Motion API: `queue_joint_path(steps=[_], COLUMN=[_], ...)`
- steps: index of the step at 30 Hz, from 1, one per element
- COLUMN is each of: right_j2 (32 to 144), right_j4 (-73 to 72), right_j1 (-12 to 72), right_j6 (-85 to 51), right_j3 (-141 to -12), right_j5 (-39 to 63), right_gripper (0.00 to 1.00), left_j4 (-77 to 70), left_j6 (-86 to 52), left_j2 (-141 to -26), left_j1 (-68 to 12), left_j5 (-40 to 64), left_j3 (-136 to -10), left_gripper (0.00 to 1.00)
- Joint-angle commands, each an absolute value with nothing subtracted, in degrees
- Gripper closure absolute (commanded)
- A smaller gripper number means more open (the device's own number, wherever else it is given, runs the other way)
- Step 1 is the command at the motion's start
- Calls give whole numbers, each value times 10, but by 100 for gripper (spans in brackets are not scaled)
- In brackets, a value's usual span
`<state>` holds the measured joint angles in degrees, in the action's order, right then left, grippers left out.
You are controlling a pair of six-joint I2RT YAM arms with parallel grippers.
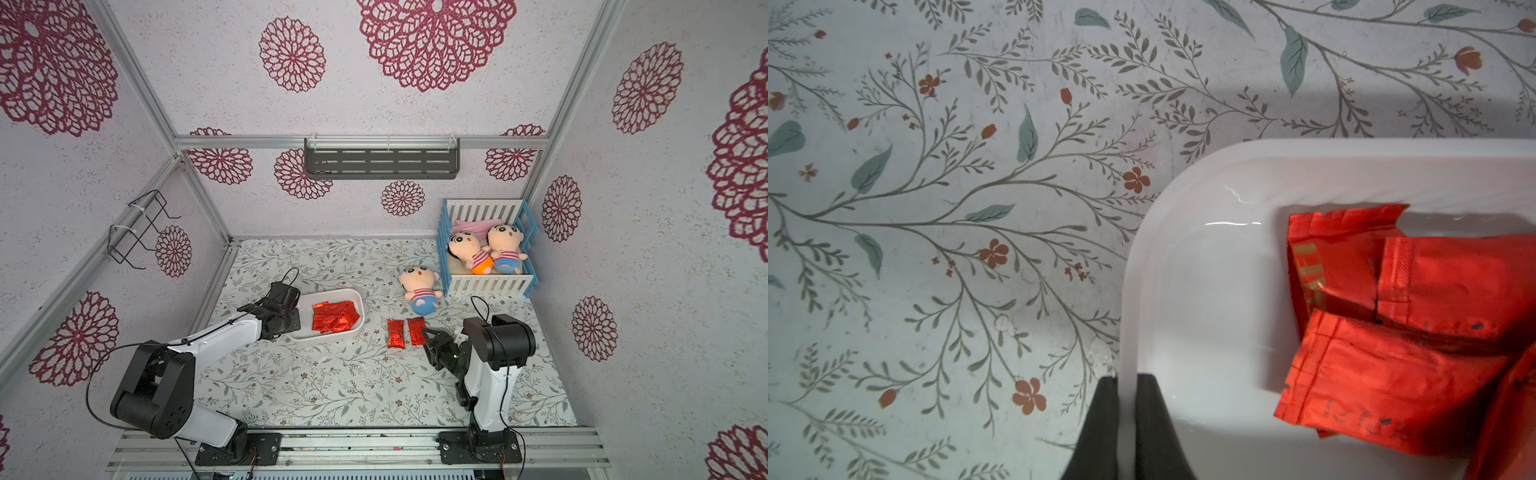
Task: Take the tea bags out of the storage box
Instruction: Place the tea bag at the center of the board.
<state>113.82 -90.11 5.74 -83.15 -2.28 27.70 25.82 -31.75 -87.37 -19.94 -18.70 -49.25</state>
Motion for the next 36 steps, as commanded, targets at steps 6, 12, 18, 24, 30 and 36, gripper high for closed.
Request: queue_joint_path(steps=[6, 12, 18, 24, 30, 36], right_j2=[1159, 978, 708, 595, 617, 635], right_j4=[-985, -823, -464, -293, -295, -288], right_j1=[57, 57, 57, 56, 56, 57], right_j6=[-845, -832, -759, -719, -698, -671], right_j3=[95, 101, 52, 0, 2, -15], right_j5=[220, 213, 199, 207, 227, 232], right_gripper=[45, 44, 38, 35, 35, 35], left_j4=[293, 292, 291, 291, 291, 291], left_j6=[-314, -315, -314, -314, -313, -313], left_j2=[-893, -892, -889, -890, -891, -893], left_j1=[-203, -204, -204, -205, -206, -206], left_j5=[-196, -197, -198, -197, -197, -197], left_j3=[-483, -483, -481, -482, -482, -483], left_gripper=[100, 100, 100, 100, 100, 100])
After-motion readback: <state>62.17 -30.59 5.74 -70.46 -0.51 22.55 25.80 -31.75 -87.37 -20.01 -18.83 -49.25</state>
